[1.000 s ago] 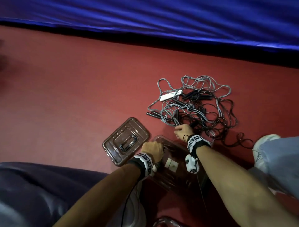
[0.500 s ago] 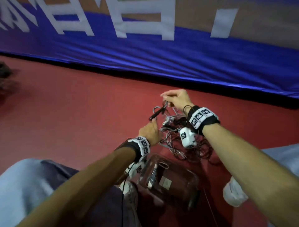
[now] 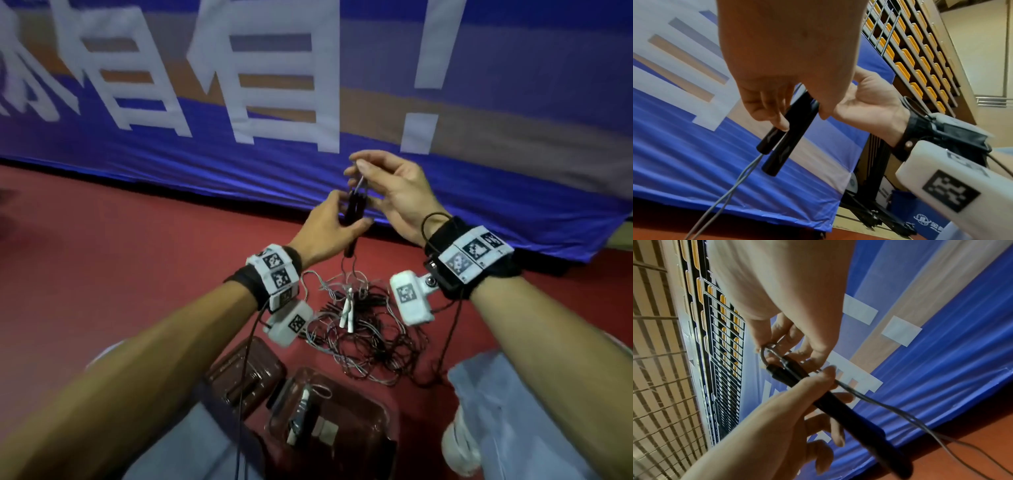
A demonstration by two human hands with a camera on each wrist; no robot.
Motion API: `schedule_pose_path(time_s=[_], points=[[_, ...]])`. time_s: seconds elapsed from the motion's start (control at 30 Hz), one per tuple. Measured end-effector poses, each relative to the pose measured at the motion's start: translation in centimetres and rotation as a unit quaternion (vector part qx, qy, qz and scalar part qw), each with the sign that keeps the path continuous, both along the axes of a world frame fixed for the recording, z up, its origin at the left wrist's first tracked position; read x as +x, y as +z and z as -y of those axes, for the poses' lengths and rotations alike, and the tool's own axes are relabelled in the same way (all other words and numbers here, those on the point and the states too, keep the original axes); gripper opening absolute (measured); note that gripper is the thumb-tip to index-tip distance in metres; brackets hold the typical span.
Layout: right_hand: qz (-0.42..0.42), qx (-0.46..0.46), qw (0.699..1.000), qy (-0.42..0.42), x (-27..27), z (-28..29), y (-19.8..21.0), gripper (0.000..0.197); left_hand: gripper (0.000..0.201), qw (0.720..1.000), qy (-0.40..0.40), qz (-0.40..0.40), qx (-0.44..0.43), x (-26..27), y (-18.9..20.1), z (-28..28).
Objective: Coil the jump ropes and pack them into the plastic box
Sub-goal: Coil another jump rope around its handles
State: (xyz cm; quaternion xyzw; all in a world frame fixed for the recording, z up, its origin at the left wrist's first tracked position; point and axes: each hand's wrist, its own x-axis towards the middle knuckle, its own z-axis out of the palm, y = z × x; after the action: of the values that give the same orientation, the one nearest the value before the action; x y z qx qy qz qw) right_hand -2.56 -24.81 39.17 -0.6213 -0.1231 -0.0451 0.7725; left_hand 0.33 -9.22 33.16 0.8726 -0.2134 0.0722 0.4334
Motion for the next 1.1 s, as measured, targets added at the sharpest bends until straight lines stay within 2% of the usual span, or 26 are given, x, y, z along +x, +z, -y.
schedule_pose_path(time_s=[0.1,0.17,0.27,0.37,0.53,0.63,0.67,0.73,0.8,0.87,0.9,0.97,1.03,1.1], points=[[-0.001,0.001,1.000,0.007,-0.2,0.0,0.0,0.021,0.032,1.000,-0.009,0.021,0.009,0.4,0.5,1.4],[0.012,-0.010,1.000,0.023,-0.1,0.0,-0.2,0.035,0.016,1.000,-0.017,0.024,0.010,0.7,1.0,1.7],[0.015,-0.076,0.997,0.021,0.4,0.0,-1.5,0.065,0.013,0.999,-0.025,0.031,0.018,1.1,1.5,1.8],[-0.013,-0.125,0.991,-0.039,1.0,-0.1,-2.5,0.076,0.008,0.999,-0.010,0.039,0.028,0.9,2.6,1.9],[-0.100,-0.092,0.986,-0.094,0.7,-0.2,-2.9,0.063,0.008,0.997,-0.026,0.048,0.058,-0.3,3.1,2.0],[-0.151,-0.135,0.975,-0.088,0.3,0.2,-2.9,0.057,0.026,0.999,-0.023,0.002,0.031,-1.0,3.3,2.4],[-0.158,-0.147,0.975,-0.059,0.1,0.4,-2.8,0.052,0.028,0.999,-0.025,-0.016,0.018,-1.3,3.5,2.5],[-0.148,-0.153,0.977,-0.013,-0.5,0.7,-2.7,0.042,0.019,0.997,-0.052,-0.057,-0.006,-1.8,3.8,2.7],[-0.130,-0.166,0.977,-0.005,-0.7,1.1,-2.6,0.034,0.014,0.989,-0.095,-0.105,-0.048,-2.0,3.8,2.9],[-0.114,-0.199,0.973,-0.001,-0.7,1.6,-2.8,0.033,0.017,0.976,-0.128,-0.149,-0.090,-2.2,3.3,3.1],[-0.109,-0.211,0.971,0.002,-0.8,1.8,-2.9,0.034,0.017,0.978,-0.130,-0.144,-0.082,-2.1,2.9,3.2],[-0.128,-0.207,0.970,-0.005,-0.8,2.2,-3.0,0.031,0.014,0.993,-0.099,-0.063,0.024,-1.6,2.4,3.1],[-0.151,-0.217,0.964,-0.024,-1.1,2.5,-2.9,0.028,0.018,0.984,-0.089,0.042,0.146,-0.9,2.4,2.6],[-0.148,-0.250,0.956,-0.038,-1.2,2.7,-2.9,0.026,0.027,0.974,-0.118,0.073,0.177,-0.4,2.8,2.1]])
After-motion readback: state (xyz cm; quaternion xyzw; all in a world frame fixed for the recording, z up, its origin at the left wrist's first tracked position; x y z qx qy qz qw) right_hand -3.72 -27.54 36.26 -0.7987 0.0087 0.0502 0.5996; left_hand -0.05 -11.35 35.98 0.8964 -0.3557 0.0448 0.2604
